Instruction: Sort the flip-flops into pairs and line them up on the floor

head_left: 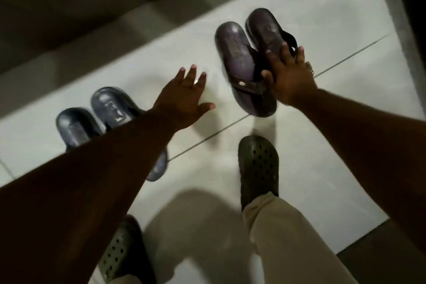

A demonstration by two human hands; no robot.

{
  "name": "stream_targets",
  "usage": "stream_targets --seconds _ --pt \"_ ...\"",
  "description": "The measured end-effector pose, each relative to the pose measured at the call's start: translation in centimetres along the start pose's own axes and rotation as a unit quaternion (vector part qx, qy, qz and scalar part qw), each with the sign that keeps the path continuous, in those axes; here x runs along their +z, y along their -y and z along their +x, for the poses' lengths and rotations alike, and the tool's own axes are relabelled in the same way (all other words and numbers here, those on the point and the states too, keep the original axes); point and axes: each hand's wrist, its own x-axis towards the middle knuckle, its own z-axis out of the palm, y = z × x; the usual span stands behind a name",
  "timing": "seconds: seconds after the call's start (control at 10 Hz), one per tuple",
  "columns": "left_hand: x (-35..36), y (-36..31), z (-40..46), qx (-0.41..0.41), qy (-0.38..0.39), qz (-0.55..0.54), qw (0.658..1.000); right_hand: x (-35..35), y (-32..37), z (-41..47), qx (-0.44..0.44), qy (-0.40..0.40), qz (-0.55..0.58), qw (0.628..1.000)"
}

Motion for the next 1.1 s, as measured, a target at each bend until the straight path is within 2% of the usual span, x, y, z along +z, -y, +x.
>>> stream_targets --seconds 0.2,0.3,0.4,0.5,0.8,1.0,1.1 --pt "3.8 -9.2 8.3 0.009 0.028 0.067 0.997 2.9 -6.9 5.2 -0.069 0.126 0.000 0.990" --pt "4.4 -10.2 9.8 -0.012 0.029 0.065 0.997 3.8 -7.5 5.3 -0.093 0.112 0.037 0.989" --pt "4.3 -10.9 11.0 -0.026 0.030 0.065 0.997 4.0 -8.0 5.1 -0.147 0.080 0.021 0.986" --pt "3.9 -13.1 13.4 -0.038 0.029 0.055 0.997 3.2 -10.9 6.5 -0.154 0.069 0.033 0.985" --pt "3.0 -19.5 20.5 -0.047 0.005 0.041 0.998 1.1 -18.4 11.1 -0.121 0.098 -0.011 0.988" --pt "3.0 -19.9 20.9 -0.034 -0.002 0.039 0.999 1.2 -18.6 11.3 -0.112 0.131 0.004 0.985" --pt "2.3 -18.7 19.3 -0.003 -0.036 0.044 0.998 0.9 -18.6 9.9 -0.043 0.092 0.059 0.993"
